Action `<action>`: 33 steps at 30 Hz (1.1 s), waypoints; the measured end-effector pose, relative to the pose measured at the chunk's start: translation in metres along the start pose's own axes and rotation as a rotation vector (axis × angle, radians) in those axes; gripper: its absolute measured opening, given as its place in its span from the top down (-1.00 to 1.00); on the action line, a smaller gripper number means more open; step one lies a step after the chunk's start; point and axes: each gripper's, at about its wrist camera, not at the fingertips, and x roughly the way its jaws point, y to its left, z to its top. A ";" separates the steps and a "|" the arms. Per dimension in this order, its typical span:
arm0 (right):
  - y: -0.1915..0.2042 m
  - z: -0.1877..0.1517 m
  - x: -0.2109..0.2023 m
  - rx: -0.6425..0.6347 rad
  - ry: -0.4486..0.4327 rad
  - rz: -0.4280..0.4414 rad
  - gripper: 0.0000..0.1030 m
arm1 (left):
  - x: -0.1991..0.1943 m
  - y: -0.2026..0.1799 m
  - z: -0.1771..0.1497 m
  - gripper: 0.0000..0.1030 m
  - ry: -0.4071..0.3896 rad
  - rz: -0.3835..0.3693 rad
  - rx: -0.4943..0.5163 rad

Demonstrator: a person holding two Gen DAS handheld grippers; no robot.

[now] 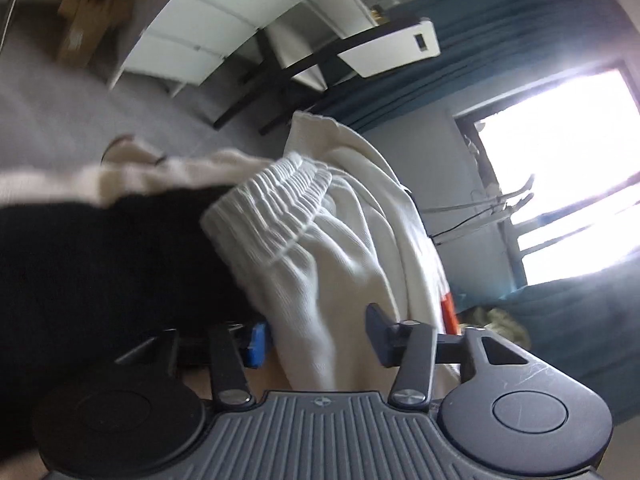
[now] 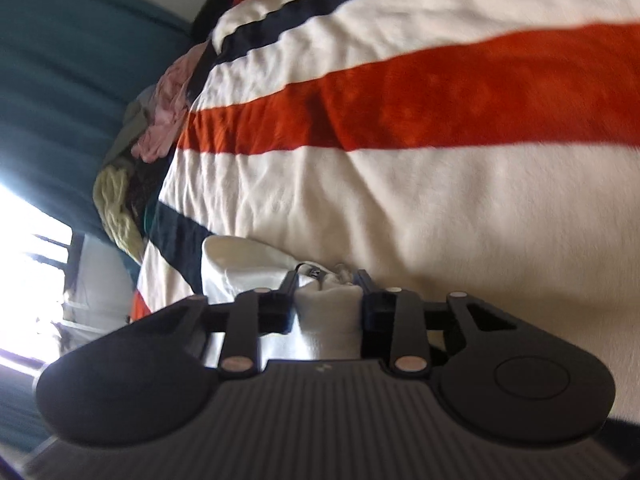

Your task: Fold clothes

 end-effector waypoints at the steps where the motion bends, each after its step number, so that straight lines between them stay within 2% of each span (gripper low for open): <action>1: 0.001 0.001 0.001 -0.012 -0.004 -0.001 0.49 | 0.000 0.001 -0.001 0.52 -0.004 0.007 0.005; 2: 0.001 0.001 0.001 -0.024 -0.007 -0.004 0.50 | -0.001 0.002 -0.002 0.72 -0.009 -0.003 0.001; 3: 0.002 0.001 0.000 -0.032 -0.011 -0.013 0.53 | -0.004 0.002 -0.001 0.78 -0.012 -0.034 -0.010; 5: 0.003 0.002 -0.003 -0.039 -0.023 -0.024 0.63 | -0.016 0.002 0.004 0.85 -0.027 -0.107 -0.031; 7: 0.002 0.004 -0.007 -0.032 -0.042 0.002 0.71 | -0.034 -0.001 0.008 0.91 -0.068 -0.164 -0.022; 9: 0.004 0.005 -0.013 -0.044 -0.076 0.033 0.74 | -0.057 -0.005 0.010 0.94 -0.152 -0.246 -0.012; 11: 0.010 0.006 -0.021 -0.080 -0.130 0.061 0.75 | -0.081 -0.008 0.014 0.95 -0.241 -0.328 0.000; 13: 0.019 0.007 -0.031 -0.119 -0.208 0.094 0.75 | -0.106 -0.008 0.018 0.95 -0.310 -0.376 0.004; 15: 0.026 0.007 -0.042 -0.147 -0.292 0.100 0.75 | -0.126 -0.001 0.020 0.95 -0.341 -0.424 -0.042; 16: 0.029 0.008 -0.048 -0.159 -0.331 0.100 0.75 | -0.134 0.005 0.021 0.95 -0.352 -0.424 -0.072; 19: 0.021 0.014 -0.059 -0.119 -0.384 0.022 0.75 | -0.149 0.022 0.023 0.95 -0.374 -0.329 -0.130; 22: 0.002 0.018 -0.056 -0.029 -0.341 -0.098 0.75 | -0.157 0.034 0.030 0.95 -0.367 -0.186 -0.147; 26: -0.011 0.020 -0.043 -0.011 -0.262 -0.249 0.75 | -0.149 0.039 0.040 0.95 -0.302 0.057 -0.049; 29: -0.021 0.017 -0.032 -0.016 -0.217 -0.313 0.74 | -0.145 0.038 0.035 0.93 -0.253 0.230 0.046; 31: -0.024 0.013 -0.028 -0.033 -0.195 -0.348 0.73 | -0.141 0.031 0.035 0.91 -0.253 0.275 0.100; 33: -0.026 0.011 -0.028 -0.027 -0.194 -0.353 0.65 | -0.144 0.022 0.031 0.83 -0.255 0.287 0.148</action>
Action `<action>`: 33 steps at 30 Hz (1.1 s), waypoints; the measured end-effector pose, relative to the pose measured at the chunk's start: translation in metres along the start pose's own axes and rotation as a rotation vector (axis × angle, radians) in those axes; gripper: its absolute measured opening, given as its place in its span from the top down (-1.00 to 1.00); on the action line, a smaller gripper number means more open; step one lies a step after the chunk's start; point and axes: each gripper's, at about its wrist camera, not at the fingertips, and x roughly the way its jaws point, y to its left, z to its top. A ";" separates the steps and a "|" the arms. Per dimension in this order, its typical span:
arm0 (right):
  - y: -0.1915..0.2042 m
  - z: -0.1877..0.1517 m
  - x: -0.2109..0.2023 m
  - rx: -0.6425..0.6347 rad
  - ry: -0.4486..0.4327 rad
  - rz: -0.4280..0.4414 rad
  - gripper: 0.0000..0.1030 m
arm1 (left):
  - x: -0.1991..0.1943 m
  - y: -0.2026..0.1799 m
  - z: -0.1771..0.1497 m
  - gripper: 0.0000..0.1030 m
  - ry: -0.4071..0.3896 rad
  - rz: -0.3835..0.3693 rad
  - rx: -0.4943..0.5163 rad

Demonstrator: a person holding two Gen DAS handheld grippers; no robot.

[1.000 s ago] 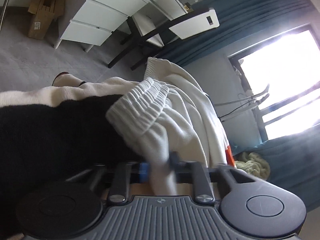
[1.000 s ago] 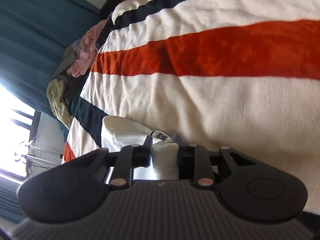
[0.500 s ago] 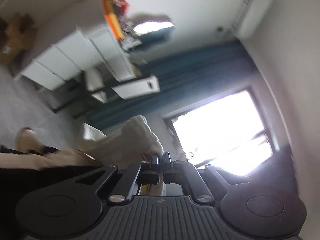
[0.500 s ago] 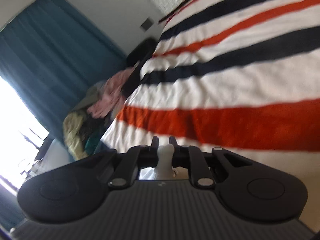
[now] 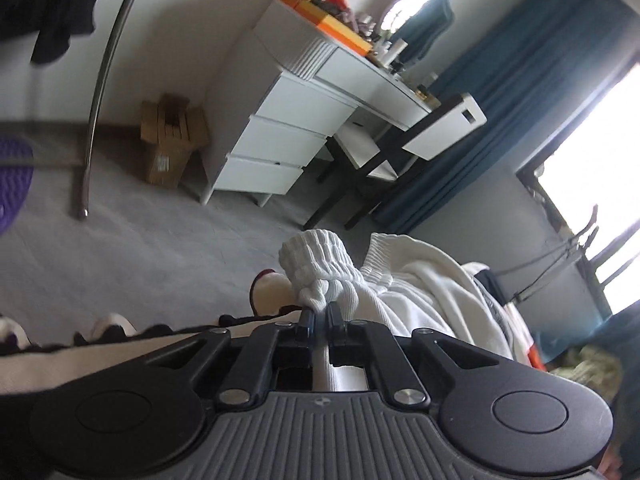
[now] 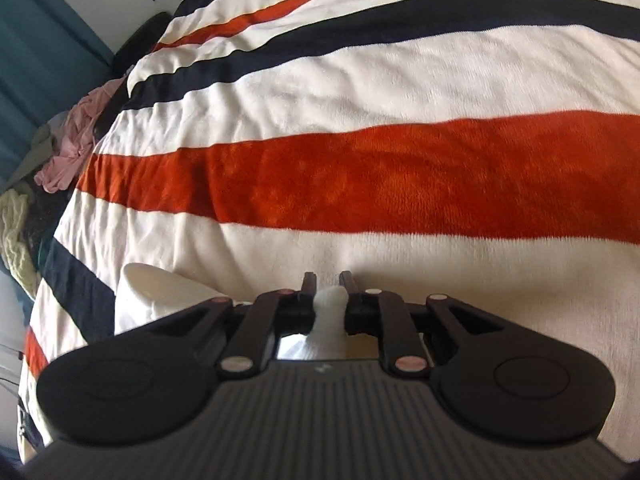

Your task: Fold clothes

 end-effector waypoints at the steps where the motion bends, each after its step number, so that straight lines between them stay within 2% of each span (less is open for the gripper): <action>1: -0.001 0.000 -0.001 0.009 -0.005 0.003 0.60 | -0.004 -0.005 -0.001 0.69 -0.008 0.003 0.024; 3: 0.001 0.001 -0.010 0.005 -0.028 -0.018 0.44 | -0.019 -0.018 -0.008 0.32 -0.038 0.009 0.086; 4: 0.002 0.001 -0.015 0.001 -0.042 -0.031 0.43 | -0.028 -0.025 -0.012 0.04 -0.065 0.004 0.131; 5: 0.004 0.001 -0.020 -0.004 -0.056 -0.040 0.37 | -0.034 -0.035 -0.016 -0.15 -0.094 -0.001 0.175; 6: 0.005 0.001 -0.025 -0.015 -0.071 -0.033 0.21 | -0.038 -0.045 -0.022 -0.24 -0.124 -0.008 0.216; 7: 0.007 0.002 -0.031 -0.025 -0.087 -0.025 0.06 | -0.046 -0.052 -0.028 -0.45 -0.147 -0.020 0.249; 8: 0.009 0.002 -0.036 -0.035 -0.103 -0.016 -0.23 | -0.054 -0.059 -0.034 -0.61 -0.165 -0.038 0.275; 9: 0.011 0.003 -0.042 -0.047 -0.121 0.001 -0.40 | -0.062 -0.066 -0.040 -0.64 -0.183 -0.055 0.301; 10: 0.015 0.003 -0.048 -0.066 -0.141 0.025 -0.43 | -0.069 -0.073 -0.047 -0.65 -0.196 -0.076 0.329; 15: 0.042 -0.011 -0.084 -0.248 -0.257 0.138 -0.42 | -0.087 -0.111 -0.088 -0.74 -0.209 -0.192 0.499; 19: 0.063 -0.034 -0.116 -0.407 -0.340 0.273 -0.42 | -0.106 -0.141 -0.130 -0.77 -0.255 -0.280 0.693; 23: 0.079 -0.063 -0.148 -0.561 -0.396 0.423 -0.42 | -0.107 -0.157 -0.168 -0.84 -0.224 -0.365 0.783; 27: 0.088 -0.100 -0.170 -0.664 -0.384 0.535 -0.42 | -0.106 -0.164 -0.196 -0.84 -0.193 -0.385 0.855; 33: 0.103 -0.166 -0.184 -0.806 -0.287 0.643 -0.40 | -0.099 -0.167 -0.217 -0.84 -0.181 -0.397 0.904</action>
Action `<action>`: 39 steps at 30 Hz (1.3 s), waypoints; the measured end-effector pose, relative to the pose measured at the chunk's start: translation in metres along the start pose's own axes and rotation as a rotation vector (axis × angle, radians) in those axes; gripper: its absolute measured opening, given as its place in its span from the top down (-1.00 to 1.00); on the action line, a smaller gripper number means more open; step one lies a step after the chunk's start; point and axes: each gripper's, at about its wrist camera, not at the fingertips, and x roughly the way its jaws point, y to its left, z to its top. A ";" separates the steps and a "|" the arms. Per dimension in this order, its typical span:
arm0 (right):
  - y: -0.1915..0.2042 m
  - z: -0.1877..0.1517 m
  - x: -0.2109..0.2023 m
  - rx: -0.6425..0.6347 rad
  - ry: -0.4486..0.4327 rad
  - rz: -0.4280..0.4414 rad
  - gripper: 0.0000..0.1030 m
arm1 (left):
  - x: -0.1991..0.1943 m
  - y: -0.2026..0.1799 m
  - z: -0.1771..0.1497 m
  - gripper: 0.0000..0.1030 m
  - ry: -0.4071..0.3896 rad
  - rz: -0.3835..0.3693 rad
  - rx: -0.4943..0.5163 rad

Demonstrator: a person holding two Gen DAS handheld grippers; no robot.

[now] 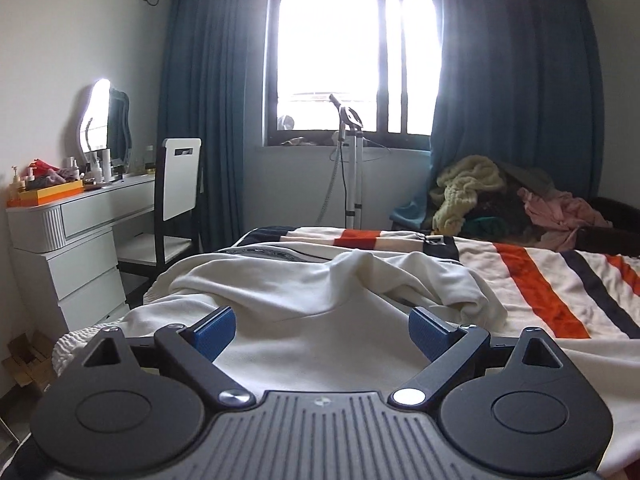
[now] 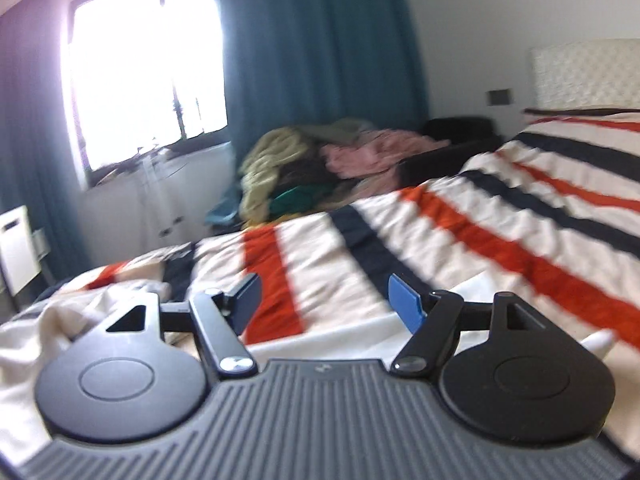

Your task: Fold clothes

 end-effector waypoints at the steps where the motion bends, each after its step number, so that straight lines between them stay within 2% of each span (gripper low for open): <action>1: 0.008 -0.005 0.001 0.003 0.019 0.023 -0.40 | 0.002 -0.001 -0.001 -0.84 0.002 0.011 0.012; 4: 0.024 -0.015 0.001 -0.002 0.055 0.076 -0.40 | 0.009 -0.002 -0.004 -0.84 0.014 0.022 0.041; 8: 0.032 -0.017 -0.004 -0.011 0.027 0.076 -0.40 | 0.015 -0.011 -0.010 -0.84 0.032 0.021 0.083; 12: 0.025 -0.016 -0.006 0.026 0.013 0.042 -0.40 | 0.027 -0.030 -0.014 -0.82 0.032 0.028 0.210; 15: 0.015 -0.017 0.000 0.064 0.033 0.018 -0.40 | 0.051 -0.051 -0.018 -0.78 0.052 -0.014 0.287; 21: -0.001 -0.018 0.014 0.135 0.056 -0.019 -0.40 | 0.103 -0.119 -0.020 -0.70 0.049 -0.054 0.489; 25: -0.010 -0.022 0.027 0.166 0.061 -0.057 -0.40 | 0.146 -0.180 -0.015 -0.53 0.019 -0.090 0.578; 27: -0.015 -0.024 0.033 0.176 0.032 -0.103 -0.40 | 0.168 -0.212 -0.015 -0.50 0.016 -0.089 0.631; 29: -0.018 -0.028 0.038 0.177 0.004 -0.163 -0.43 | 0.190 -0.240 -0.017 -0.45 0.038 -0.117 0.658; 31: -0.024 -0.030 0.047 0.195 0.015 -0.175 -0.43 | 0.212 -0.266 -0.021 -0.43 0.073 -0.139 0.681; 32: -0.025 -0.032 0.052 0.199 0.021 -0.167 -0.42 | 0.224 -0.278 -0.023 -0.35 0.094 -0.142 0.694; 36: -0.030 -0.041 0.073 0.211 0.056 -0.178 -0.42 | 0.267 -0.309 -0.035 -0.12 0.204 -0.093 0.758; 39: -0.036 -0.046 0.088 0.250 0.083 -0.198 -0.42 | 0.291 -0.315 -0.043 0.05 0.242 -0.081 0.796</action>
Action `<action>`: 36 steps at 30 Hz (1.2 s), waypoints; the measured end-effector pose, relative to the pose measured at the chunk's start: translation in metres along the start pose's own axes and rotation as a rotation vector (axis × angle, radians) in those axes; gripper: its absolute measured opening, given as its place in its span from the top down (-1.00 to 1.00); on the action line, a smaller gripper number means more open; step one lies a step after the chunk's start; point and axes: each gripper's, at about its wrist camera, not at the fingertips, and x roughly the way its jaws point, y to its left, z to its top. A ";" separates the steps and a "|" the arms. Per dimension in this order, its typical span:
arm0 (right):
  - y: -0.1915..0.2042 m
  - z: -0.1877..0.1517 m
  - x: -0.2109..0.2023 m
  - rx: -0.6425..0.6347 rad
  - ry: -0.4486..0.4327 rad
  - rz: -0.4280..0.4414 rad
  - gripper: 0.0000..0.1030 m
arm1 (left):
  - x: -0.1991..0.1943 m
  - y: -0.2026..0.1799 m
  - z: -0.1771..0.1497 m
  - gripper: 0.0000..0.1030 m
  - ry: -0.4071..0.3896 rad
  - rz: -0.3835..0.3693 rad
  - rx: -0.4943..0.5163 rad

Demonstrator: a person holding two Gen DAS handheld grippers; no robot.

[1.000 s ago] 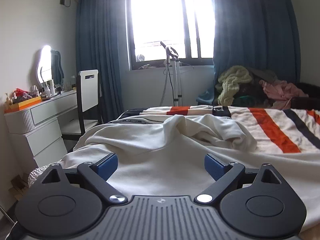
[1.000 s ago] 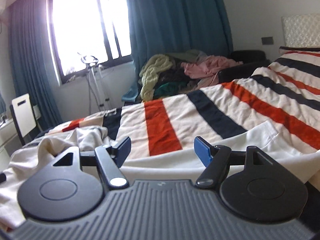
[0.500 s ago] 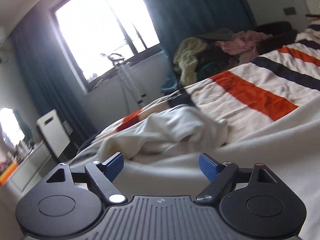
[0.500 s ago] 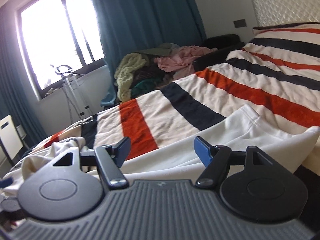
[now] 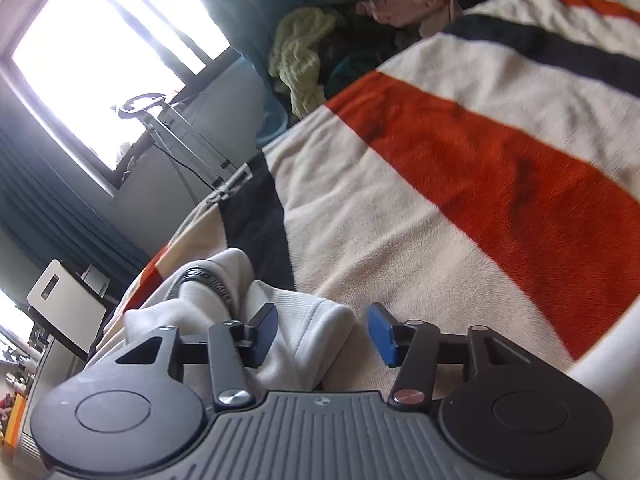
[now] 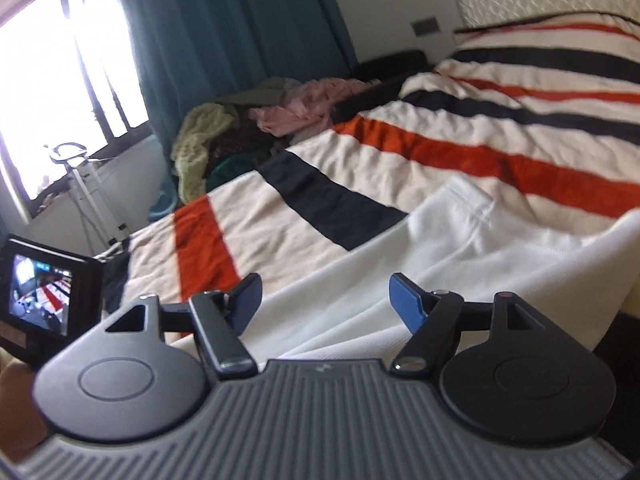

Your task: Fold clothes

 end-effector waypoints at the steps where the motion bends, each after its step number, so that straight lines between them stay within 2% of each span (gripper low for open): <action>1: -0.001 -0.001 0.004 0.011 0.008 -0.005 -0.42 | 0.006 -0.001 0.000 0.27 0.004 -0.007 0.012; 2: -0.003 -0.001 0.008 0.022 0.015 -0.010 -0.42 | 0.010 -0.005 0.001 0.47 0.002 -0.010 0.043; 4: -0.004 -0.003 0.015 0.038 0.028 -0.012 -0.42 | 0.016 -0.015 0.002 0.58 0.000 0.009 0.130; 6: -0.003 -0.005 0.018 0.034 0.036 -0.010 -0.42 | 0.020 -0.021 0.006 0.71 0.009 0.029 0.174; 10: 0.001 -0.007 0.013 0.012 0.028 0.013 -0.42 | 0.017 -0.009 0.024 0.81 0.015 0.038 0.146; 16: 0.001 -0.007 0.004 0.034 0.019 0.015 -0.42 | -0.018 0.011 0.080 0.82 -0.078 0.030 0.067; 19: 0.001 -0.007 0.003 0.036 0.009 0.000 -0.42 | -0.049 0.015 0.121 0.83 -0.161 -0.030 0.002; 23: -0.005 -0.007 0.005 0.064 0.000 -0.036 -0.42 | -0.101 0.011 0.180 0.83 -0.280 -0.177 -0.112; 27: -0.011 -0.008 0.008 0.086 -0.003 -0.046 -0.41 | -0.136 -0.005 0.225 0.80 -0.332 -0.294 -0.174; 28: -0.013 -0.008 0.009 0.089 -0.002 -0.048 -0.40 | -0.137 -0.008 0.229 0.75 -0.323 -0.324 -0.186; 29: -0.014 -0.008 0.011 0.092 -0.001 -0.050 -0.40 | -0.138 -0.012 0.232 0.59 -0.315 -0.345 -0.193; 30: -0.015 -0.008 0.012 0.099 0.001 -0.049 -0.40 | -0.138 -0.014 0.230 0.51 -0.307 -0.347 -0.196; 32: -0.017 -0.009 0.013 0.106 0.002 -0.048 -0.40 | -0.138 -0.014 0.219 -0.02 -0.297 -0.340 -0.201; 36: -0.018 -0.009 0.012 0.108 0.002 -0.042 -0.40 | -0.141 0.019 0.165 -0.20 -0.290 -0.366 -0.246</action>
